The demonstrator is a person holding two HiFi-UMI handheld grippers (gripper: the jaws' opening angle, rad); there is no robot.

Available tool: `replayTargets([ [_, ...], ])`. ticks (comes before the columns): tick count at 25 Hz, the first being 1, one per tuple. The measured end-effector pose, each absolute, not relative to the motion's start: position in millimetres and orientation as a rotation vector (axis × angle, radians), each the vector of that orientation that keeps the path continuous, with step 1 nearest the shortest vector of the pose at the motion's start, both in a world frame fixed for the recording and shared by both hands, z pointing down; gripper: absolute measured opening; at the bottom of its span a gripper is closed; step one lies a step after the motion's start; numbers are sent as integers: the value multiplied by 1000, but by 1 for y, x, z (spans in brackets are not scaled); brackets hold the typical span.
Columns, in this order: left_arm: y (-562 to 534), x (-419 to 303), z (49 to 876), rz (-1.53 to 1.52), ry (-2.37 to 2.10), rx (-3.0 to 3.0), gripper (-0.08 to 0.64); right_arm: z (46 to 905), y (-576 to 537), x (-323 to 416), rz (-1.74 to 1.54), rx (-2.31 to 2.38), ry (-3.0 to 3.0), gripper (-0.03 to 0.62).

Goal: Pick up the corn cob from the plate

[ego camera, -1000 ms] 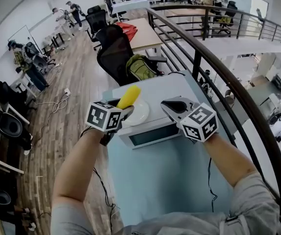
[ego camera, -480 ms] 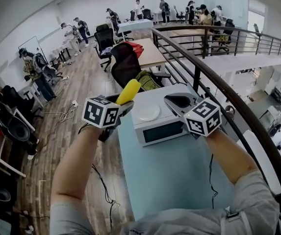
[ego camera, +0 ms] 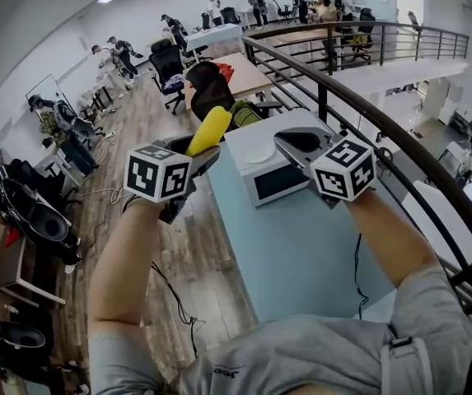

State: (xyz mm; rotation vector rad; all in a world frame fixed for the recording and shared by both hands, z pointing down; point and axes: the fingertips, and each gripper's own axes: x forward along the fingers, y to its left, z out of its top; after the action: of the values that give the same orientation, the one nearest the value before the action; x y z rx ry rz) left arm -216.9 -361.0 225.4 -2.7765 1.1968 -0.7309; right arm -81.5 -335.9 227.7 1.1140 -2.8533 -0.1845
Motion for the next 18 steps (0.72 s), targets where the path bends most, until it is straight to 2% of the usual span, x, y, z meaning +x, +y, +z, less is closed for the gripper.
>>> replayTargets([
  [8,-285,-202,220,-694,1158,-2767,252,218,-277,-49,-178,1148,-2845,15],
  [18,-234,-118,224,-711,1239,-2719,252,212,-244,49,-178,1066,-2909,15],
])
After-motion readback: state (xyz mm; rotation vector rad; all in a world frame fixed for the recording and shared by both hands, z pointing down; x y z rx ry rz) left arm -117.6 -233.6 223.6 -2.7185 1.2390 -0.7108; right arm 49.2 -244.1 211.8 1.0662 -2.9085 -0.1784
